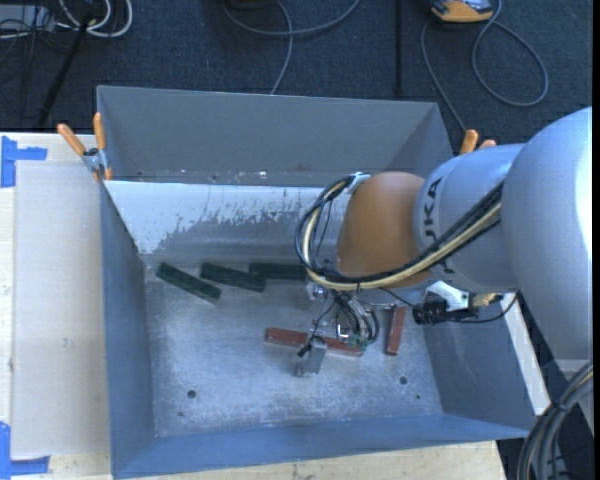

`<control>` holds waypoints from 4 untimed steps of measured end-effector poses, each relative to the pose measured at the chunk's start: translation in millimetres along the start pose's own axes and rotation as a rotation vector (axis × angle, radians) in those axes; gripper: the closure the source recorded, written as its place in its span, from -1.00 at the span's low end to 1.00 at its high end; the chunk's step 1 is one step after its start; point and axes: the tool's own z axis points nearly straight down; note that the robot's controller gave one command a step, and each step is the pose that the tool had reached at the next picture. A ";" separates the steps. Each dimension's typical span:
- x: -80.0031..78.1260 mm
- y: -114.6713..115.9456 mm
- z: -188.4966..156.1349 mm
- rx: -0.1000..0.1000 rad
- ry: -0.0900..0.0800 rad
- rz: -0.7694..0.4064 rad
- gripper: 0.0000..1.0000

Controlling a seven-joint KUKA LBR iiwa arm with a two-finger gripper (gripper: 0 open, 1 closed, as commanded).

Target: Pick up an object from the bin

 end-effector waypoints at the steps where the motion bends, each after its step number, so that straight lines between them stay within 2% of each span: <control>1: -0.5 -0.1 -0.7 0.000 -0.001 0.001 1.00; 2: -1.8 0.0 -50.7 -0.001 -0.005 0.002 1.00; 3: -1.8 -0.2 -51.8 0.000 -0.001 0.002 1.00; 4: -2.4 -0.2 -75.3 0.000 -0.003 0.002 1.00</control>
Offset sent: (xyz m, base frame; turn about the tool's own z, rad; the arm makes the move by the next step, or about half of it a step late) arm 0.0000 0.0000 0.0000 0.0000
